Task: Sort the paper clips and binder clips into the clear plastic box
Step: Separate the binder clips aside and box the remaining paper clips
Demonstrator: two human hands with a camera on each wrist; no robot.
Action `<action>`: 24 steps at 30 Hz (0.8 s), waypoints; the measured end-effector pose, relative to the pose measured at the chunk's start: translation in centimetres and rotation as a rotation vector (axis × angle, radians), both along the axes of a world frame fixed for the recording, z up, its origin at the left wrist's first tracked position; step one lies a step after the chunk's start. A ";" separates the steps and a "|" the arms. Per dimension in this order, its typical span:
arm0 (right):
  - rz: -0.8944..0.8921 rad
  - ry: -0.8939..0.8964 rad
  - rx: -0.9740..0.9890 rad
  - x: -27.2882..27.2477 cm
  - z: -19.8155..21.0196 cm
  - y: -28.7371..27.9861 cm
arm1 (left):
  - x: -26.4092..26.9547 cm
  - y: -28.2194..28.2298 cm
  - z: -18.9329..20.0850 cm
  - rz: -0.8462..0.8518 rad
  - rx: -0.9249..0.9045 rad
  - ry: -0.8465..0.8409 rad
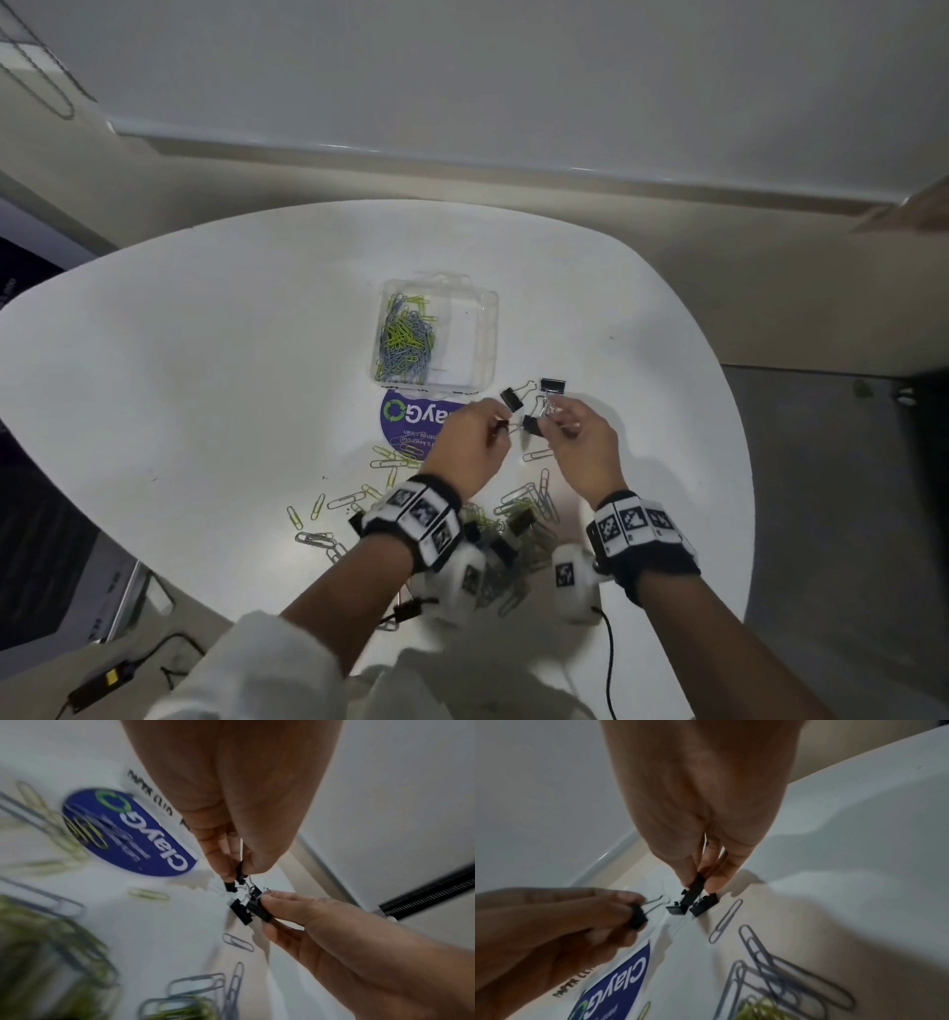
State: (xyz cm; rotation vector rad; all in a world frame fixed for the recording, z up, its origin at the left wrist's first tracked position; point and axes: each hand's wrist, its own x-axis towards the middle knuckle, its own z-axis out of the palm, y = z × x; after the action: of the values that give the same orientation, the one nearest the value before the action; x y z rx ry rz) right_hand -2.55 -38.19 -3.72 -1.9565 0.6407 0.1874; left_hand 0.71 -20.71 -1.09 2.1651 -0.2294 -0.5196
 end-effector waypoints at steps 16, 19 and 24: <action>0.266 0.145 -0.139 -5.1 0.7 -1.6 | -2.4 14.9 0.8 -0.174 0.374 -0.116; 0.326 0.176 -0.129 -6.6 1.0 0.0 | -4.6 15.8 0.2 -0.332 0.351 -0.142; 0.410 0.135 -0.160 -7.0 0.6 3.2 | -7.1 13.0 -1.6 -0.436 0.333 -0.165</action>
State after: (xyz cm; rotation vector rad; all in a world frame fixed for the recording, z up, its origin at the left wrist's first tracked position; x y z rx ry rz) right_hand -9.58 -34.96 -3.09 -2.2285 0.3405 0.5393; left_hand -6.40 -7.75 -2.74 2.4947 -0.7639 -0.6589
